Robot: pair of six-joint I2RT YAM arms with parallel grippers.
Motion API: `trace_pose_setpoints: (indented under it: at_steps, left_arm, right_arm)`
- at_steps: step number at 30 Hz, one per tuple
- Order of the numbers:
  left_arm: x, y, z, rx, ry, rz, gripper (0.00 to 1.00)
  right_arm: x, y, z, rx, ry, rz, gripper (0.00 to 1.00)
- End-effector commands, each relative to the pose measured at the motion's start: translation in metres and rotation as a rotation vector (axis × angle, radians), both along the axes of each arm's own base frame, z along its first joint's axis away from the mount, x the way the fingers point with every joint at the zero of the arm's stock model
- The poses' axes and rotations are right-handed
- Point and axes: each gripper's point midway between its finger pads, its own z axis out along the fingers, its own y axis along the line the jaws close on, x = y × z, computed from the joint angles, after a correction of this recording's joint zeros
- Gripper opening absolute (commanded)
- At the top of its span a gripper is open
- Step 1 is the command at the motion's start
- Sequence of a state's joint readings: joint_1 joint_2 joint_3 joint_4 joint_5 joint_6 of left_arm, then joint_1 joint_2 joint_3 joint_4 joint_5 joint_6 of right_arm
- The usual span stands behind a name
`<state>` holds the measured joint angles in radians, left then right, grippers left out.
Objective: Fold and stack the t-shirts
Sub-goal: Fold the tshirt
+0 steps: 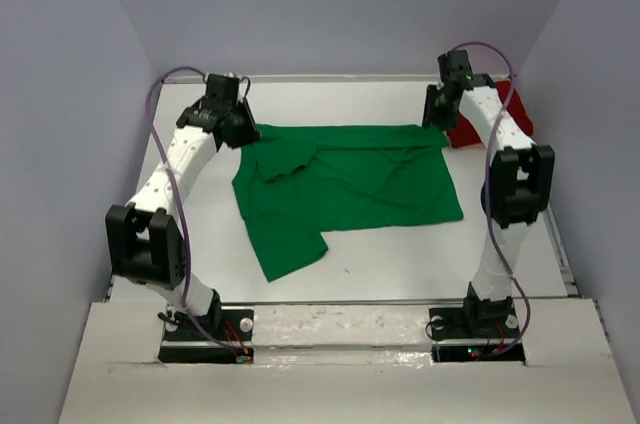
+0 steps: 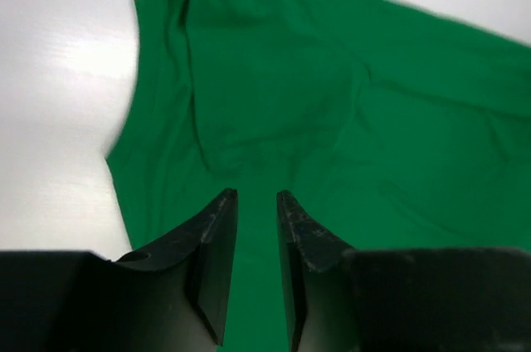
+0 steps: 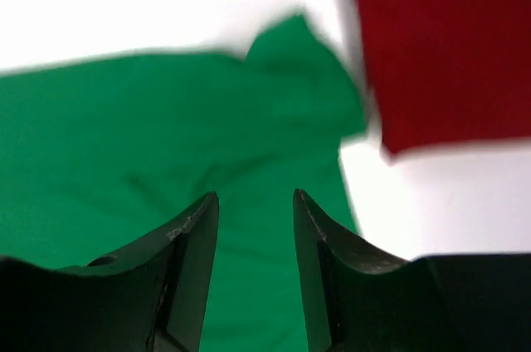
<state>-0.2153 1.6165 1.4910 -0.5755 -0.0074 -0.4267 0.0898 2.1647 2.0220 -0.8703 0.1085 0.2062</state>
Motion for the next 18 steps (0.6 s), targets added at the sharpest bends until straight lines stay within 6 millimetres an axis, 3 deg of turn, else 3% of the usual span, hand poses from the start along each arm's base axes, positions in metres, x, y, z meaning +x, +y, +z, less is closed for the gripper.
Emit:
trace_pose_setpoints:
  at_steps: [1,2,3,4,6,8,12,15,18]
  left_arm:
    - [-0.055,-0.041,0.001,-0.247,0.034,-0.133,0.37]
    - [-0.076,-0.055,-0.003,-0.337,0.04,-0.196,0.38]
    - [-0.085,-0.06,-0.004,-0.381,0.042,-0.211,0.38]
    - [-0.096,-0.062,0.01,-0.432,0.015,-0.209,0.4]
    - [-0.108,-0.056,0.008,-0.437,0.01,-0.176,0.41]
    - [-0.121,-0.04,0.009,-0.377,0.023,-0.103,0.42]
    - [-0.15,-0.026,-0.007,-0.274,0.107,-0.069,0.41]
    - [-0.165,-0.009,-0.025,-0.176,0.15,-0.035,0.41]
    - [-0.183,-0.004,-0.046,-0.137,0.219,-0.043,0.41]
  right_arm:
    - [-0.056,0.038,0.059,0.18,-0.163,-0.005,0.47]
    - [-0.088,0.053,0.072,0.282,-0.231,0.061,0.48]
    - [-0.104,0.058,0.078,0.318,-0.257,0.084,0.49]
    - [-0.119,0.062,0.084,0.35,-0.277,0.112,0.51]
    - [-0.155,0.061,0.093,0.372,-0.288,0.119,0.51]
    - [-0.182,0.051,0.086,0.34,-0.227,0.08,0.51]
    - [-0.217,0.035,0.083,0.298,-0.172,0.001,0.48]
    - [-0.224,0.034,0.074,0.308,-0.181,-0.019,0.48]
    - [-0.228,0.031,0.049,0.285,-0.117,-0.04,0.48]
